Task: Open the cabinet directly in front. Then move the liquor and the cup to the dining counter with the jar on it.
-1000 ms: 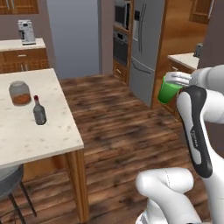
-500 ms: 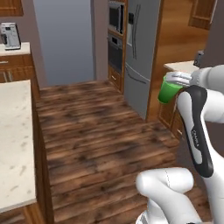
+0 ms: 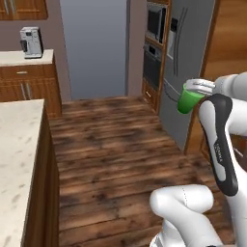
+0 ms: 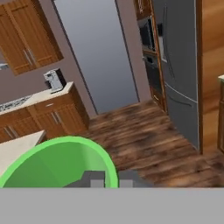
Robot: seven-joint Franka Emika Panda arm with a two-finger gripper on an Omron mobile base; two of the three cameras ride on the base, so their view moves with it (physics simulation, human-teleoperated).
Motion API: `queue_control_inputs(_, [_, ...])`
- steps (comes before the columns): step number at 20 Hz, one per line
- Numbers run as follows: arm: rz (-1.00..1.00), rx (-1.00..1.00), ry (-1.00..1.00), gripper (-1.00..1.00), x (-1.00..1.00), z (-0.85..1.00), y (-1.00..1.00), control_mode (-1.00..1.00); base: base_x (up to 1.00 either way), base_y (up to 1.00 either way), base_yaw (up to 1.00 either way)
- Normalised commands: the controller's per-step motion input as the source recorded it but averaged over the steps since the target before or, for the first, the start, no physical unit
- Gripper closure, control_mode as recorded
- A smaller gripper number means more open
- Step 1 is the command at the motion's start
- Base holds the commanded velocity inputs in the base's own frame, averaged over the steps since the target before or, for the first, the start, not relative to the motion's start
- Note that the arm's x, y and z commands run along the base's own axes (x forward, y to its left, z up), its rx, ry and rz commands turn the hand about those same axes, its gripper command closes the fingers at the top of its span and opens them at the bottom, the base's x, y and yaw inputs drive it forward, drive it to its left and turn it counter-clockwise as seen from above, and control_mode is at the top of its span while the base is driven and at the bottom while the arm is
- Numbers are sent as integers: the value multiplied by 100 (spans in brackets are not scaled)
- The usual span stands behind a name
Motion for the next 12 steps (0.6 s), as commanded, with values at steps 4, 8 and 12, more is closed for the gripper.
queue_control_inputs(4, [0,0,0,100,0,0,0,100,100,-1,42])
queue_control_inputs(8, [0,0,0,100,0,0,0,100,100,-8,58])
queue_control_inputs(12, [0,0,0,100,0,0,0,100,90,-15,73])
